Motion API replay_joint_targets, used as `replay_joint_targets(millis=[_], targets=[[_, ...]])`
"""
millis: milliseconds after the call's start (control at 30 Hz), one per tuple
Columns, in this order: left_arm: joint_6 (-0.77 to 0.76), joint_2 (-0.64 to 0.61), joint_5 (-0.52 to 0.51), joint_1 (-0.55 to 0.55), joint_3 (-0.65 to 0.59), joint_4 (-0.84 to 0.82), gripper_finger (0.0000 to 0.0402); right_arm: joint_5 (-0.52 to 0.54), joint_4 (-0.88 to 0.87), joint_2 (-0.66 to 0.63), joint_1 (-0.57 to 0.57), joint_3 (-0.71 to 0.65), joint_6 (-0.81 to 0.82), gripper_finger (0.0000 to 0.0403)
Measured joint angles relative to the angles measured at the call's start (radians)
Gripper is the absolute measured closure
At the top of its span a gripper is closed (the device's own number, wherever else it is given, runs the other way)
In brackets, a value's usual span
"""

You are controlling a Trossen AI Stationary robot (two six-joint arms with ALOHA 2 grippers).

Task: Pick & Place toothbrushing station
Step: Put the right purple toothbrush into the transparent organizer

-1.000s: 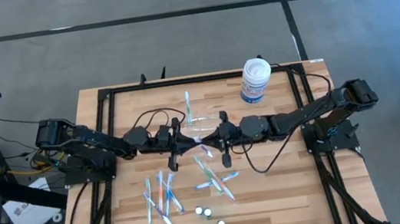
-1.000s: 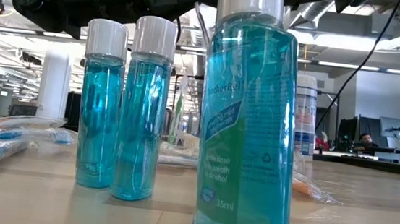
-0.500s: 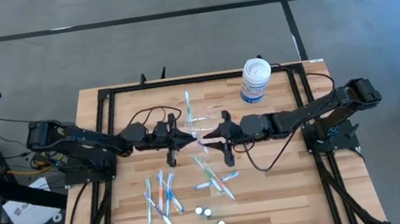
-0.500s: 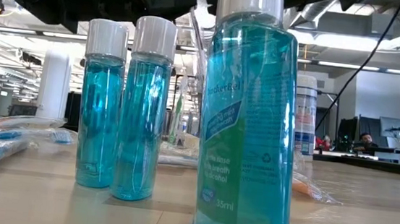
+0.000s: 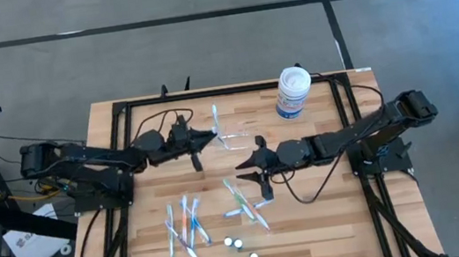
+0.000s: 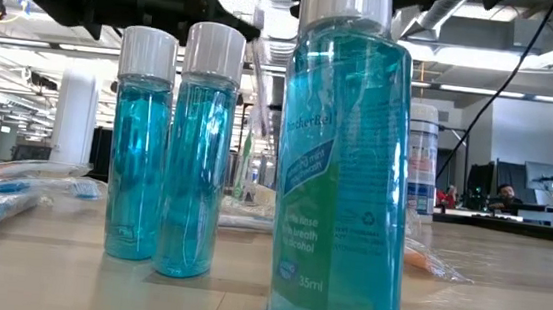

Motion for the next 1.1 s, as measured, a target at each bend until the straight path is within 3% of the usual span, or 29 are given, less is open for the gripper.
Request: replay_joint_targets(millis=[767, 1100], targets=[[-0.005, 0.0, -0.027, 0.129, 0.0, -0.088, 0.0396, 0.0, 0.0, 0.0, 0.023, 0.0, -0.002, 0.029], [-0.039, 0.083, -0.043, 0.13, 0.0, -0.1, 0.0396, 0.0, 0.0, 0.0, 0.022, 0.0, -0.003, 0.029]])
